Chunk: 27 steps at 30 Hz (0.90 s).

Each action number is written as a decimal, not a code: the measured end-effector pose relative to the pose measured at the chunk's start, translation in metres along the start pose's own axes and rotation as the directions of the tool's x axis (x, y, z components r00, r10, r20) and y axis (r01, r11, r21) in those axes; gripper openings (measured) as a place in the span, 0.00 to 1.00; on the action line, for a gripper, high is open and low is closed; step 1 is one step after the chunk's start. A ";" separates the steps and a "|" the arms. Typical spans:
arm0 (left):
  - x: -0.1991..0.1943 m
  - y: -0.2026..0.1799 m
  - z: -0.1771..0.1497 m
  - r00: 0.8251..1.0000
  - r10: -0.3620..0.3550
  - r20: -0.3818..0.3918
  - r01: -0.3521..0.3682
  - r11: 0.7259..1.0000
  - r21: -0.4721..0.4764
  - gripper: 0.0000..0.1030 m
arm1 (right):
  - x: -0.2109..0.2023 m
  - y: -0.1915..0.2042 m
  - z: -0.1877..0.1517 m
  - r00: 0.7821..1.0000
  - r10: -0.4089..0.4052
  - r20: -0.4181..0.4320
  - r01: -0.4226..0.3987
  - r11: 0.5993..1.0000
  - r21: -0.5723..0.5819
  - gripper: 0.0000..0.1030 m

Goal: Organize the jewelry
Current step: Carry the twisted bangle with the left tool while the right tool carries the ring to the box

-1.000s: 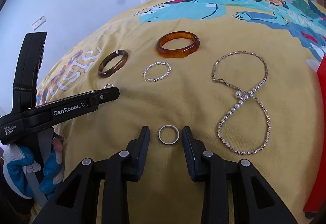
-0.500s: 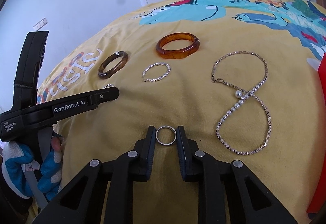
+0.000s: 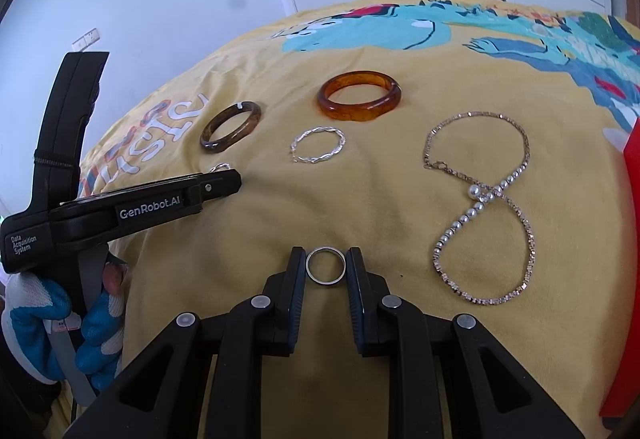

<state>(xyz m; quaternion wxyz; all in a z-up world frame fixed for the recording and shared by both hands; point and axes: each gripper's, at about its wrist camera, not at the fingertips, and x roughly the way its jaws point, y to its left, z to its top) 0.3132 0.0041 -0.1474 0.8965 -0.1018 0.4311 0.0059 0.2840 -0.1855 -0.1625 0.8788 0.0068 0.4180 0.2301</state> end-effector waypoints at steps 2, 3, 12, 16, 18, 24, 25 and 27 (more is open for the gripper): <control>-0.005 0.000 0.000 1.000 0.007 0.005 -0.007 1.000 -0.004 0.38 | -0.004 0.002 0.001 1.000 -0.001 0.003 0.001 1.000 -0.007 0.20; -0.007 0.000 0.000 1.000 0.011 0.007 -0.011 1.000 -0.005 0.38 | -0.007 0.003 0.002 1.000 -0.001 0.004 0.001 1.000 -0.009 0.20; -0.037 -0.012 0.004 0.997 0.047 0.054 -0.048 0.999 0.020 0.38 | -0.051 0.010 0.009 0.998 -0.001 0.058 0.001 1.000 -0.001 0.20; -0.052 -0.035 0.005 0.997 0.020 0.074 -0.024 0.998 0.056 0.38 | -0.077 0.002 0.013 0.996 -0.022 0.091 0.021 1.000 0.014 0.20; -0.057 -0.050 0.007 0.997 -0.006 0.075 0.001 0.997 0.071 0.38 | -0.091 -0.007 0.015 0.993 -0.049 0.108 0.048 0.999 0.018 0.20; -0.070 -0.122 0.012 0.991 -0.115 0.070 0.102 0.982 0.158 0.38 | -0.141 -0.060 0.013 0.976 -0.170 0.137 0.160 0.984 0.080 0.20; -0.071 -0.138 0.014 0.987 -0.146 0.061 0.133 0.976 0.174 0.38 | -0.150 -0.073 0.012 0.971 -0.196 0.137 0.184 0.978 0.093 0.20; -0.072 -0.165 0.015 0.981 -0.189 0.049 0.175 0.963 0.207 0.38 | -0.165 -0.102 0.012 0.959 -0.251 0.134 0.234 0.964 0.125 0.20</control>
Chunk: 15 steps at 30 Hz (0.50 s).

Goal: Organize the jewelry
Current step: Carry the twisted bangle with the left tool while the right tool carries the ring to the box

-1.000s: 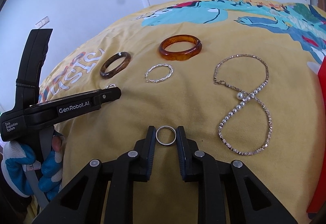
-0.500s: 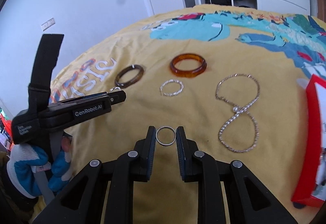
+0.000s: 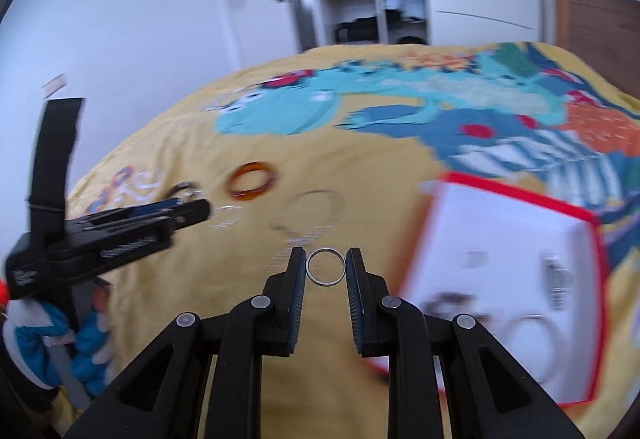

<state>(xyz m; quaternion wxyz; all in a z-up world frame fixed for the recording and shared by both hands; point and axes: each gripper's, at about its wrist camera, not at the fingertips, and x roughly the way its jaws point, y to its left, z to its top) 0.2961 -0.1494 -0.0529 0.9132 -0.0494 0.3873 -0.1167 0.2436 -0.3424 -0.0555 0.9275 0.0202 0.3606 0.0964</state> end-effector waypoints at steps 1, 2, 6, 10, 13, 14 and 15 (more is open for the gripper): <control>0.003 -0.015 0.003 1.000 -0.026 -0.003 0.026 1.000 0.017 0.38 | -0.002 -0.012 0.001 1.000 -0.017 0.000 0.017 1.000 0.013 0.20; 0.005 -0.026 0.005 0.999 -0.047 -0.007 0.047 0.998 0.029 0.38 | -0.004 -0.027 0.002 0.999 -0.037 -0.002 0.037 0.999 0.028 0.20; 0.017 -0.081 0.007 0.992 -0.125 -0.030 0.128 0.986 0.104 0.38 | -0.009 -0.075 -0.001 0.993 -0.120 -0.019 0.121 0.990 0.075 0.20; 0.031 -0.126 -0.001 0.981 -0.178 -0.071 0.188 0.968 0.165 0.38 | -0.009 -0.109 -0.016 0.988 -0.140 -0.065 0.147 0.981 0.129 0.20; 0.045 -0.151 -0.010 0.976 -0.188 -0.107 0.206 0.958 0.199 0.38 | -0.004 -0.118 -0.029 0.985 -0.133 -0.114 0.148 0.980 0.133 0.20; 0.047 -0.155 -0.013 0.976 -0.187 -0.114 0.208 0.956 0.207 0.38 | -0.001 -0.119 -0.034 0.983 -0.125 -0.136 0.143 0.981 0.132 0.20; 0.051 -0.159 -0.015 0.975 -0.186 -0.125 0.209 0.954 0.213 0.38 | 0.002 -0.120 -0.037 0.981 -0.121 -0.154 0.142 0.982 0.128 0.20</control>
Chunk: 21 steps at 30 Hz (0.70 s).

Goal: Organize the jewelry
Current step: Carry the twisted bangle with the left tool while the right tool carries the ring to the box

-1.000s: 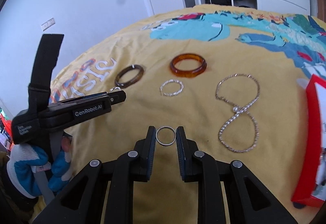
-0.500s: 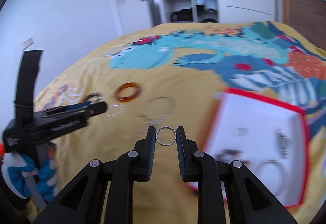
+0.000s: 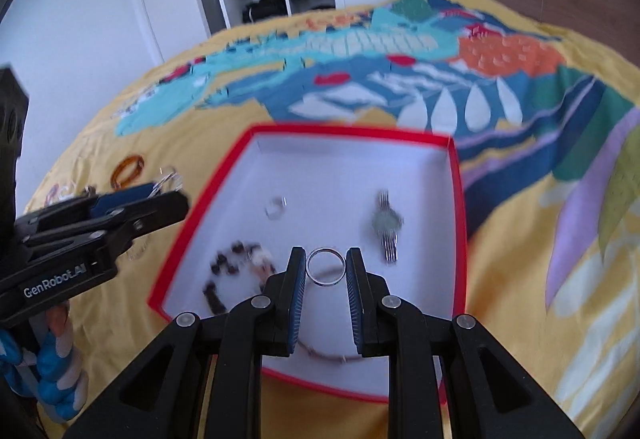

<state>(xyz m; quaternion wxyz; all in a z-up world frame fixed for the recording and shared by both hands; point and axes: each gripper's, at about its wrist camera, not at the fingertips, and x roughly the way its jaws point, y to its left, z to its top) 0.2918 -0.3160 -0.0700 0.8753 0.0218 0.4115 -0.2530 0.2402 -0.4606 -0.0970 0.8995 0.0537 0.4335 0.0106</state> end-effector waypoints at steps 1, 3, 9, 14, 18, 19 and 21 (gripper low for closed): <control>0.003 -0.003 -0.003 1.000 -0.003 -0.013 0.003 1.000 0.005 0.38 | 0.002 0.000 -0.002 1.000 -0.002 -0.011 0.001 1.000 -0.005 0.20; 0.009 -0.006 -0.009 0.999 -0.004 -0.039 0.005 1.000 0.014 0.38 | 0.008 -0.002 -0.006 0.999 -0.003 -0.039 0.002 1.000 -0.011 0.20; 0.021 -0.010 -0.022 0.996 -0.008 -0.092 0.011 0.999 0.033 0.38 | 0.020 -0.005 -0.013 0.995 -0.008 -0.096 0.006 1.000 -0.026 0.20; 0.026 -0.015 -0.027 0.993 -0.016 -0.116 0.021 0.999 0.041 0.38 | 0.024 -0.006 -0.017 0.993 -0.014 -0.116 0.011 0.999 -0.030 0.20; 0.029 -0.015 -0.032 0.992 -0.013 -0.126 0.019 0.999 0.047 0.38 | 0.026 -0.005 -0.017 0.992 -0.023 -0.126 0.017 0.999 -0.044 0.20; 0.029 -0.015 -0.032 0.992 -0.013 -0.126 0.019 0.999 0.048 0.38 | 0.026 -0.005 -0.017 0.992 -0.025 -0.127 0.019 0.999 -0.048 0.20; 0.029 -0.014 -0.032 0.991 -0.018 -0.130 0.024 0.999 0.042 0.38 | 0.026 -0.005 -0.017 0.991 -0.026 -0.129 0.020 0.999 -0.050 0.20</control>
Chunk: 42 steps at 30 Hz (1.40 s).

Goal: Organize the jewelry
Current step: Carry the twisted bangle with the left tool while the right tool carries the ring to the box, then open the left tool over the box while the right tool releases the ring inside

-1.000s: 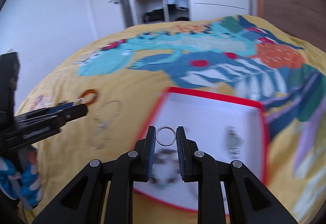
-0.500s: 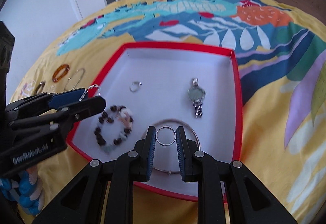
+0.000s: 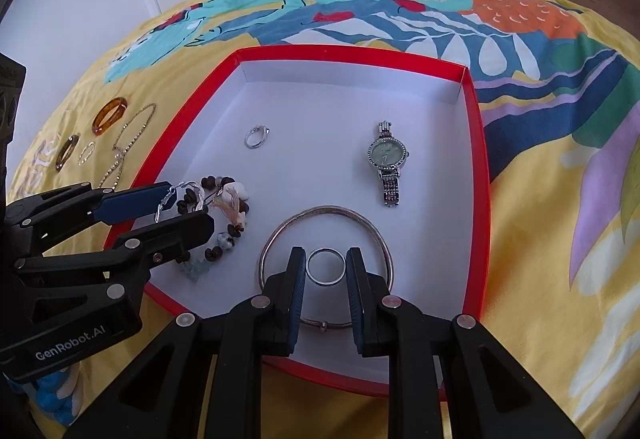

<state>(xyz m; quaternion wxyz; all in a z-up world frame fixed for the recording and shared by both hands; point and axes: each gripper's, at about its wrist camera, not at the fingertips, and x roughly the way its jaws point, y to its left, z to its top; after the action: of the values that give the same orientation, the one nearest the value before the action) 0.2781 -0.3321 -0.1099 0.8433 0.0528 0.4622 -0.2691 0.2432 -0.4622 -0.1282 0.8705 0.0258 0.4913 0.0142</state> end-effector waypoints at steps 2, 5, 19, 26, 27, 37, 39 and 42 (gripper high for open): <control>0.000 0.001 -0.001 1.000 -0.004 -0.002 0.004 1.000 -0.001 0.38 | 0.000 0.000 0.000 1.000 -0.004 -0.003 0.004 1.000 -0.002 0.20; 0.001 -0.001 -0.001 1.000 0.004 -0.003 -0.004 1.000 0.009 0.39 | -0.001 0.001 -0.001 1.000 -0.015 -0.004 0.015 1.000 -0.011 0.20; -0.008 0.002 0.001 0.999 -0.040 -0.017 0.040 0.999 -0.017 0.39 | -0.011 -0.004 -0.005 1.000 -0.020 0.002 0.020 1.000 0.016 0.22; -0.036 0.003 0.005 0.996 -0.087 0.029 0.088 0.996 -0.021 0.39 | -0.033 -0.009 -0.009 0.999 -0.038 0.036 0.036 0.998 0.050 0.22; -0.042 0.003 0.007 0.995 -0.092 0.040 0.093 0.995 -0.021 0.39 | -0.036 -0.009 -0.009 0.998 -0.040 0.042 0.038 0.998 0.055 0.22; -0.104 0.036 0.003 0.991 -0.043 0.126 0.050 0.997 -0.053 0.39 | -0.094 0.013 0.003 0.982 -0.054 0.180 0.042 0.997 0.070 0.27; -0.115 0.049 -0.002 0.990 -0.018 0.137 0.028 0.997 -0.068 0.40 | -0.104 0.023 0.008 0.976 -0.048 0.211 0.035 0.997 0.065 0.27; -0.131 0.070 -0.009 0.989 0.011 0.149 0.004 0.995 -0.101 0.40 | -0.113 0.039 0.016 0.969 -0.036 0.243 0.024 0.998 0.052 0.29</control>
<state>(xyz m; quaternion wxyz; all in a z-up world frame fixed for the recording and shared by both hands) 0.2505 -0.2160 -0.0202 0.8777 -0.0095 0.4105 -0.2470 0.1989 -0.4297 -0.0211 0.9234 0.0412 0.3814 -0.0144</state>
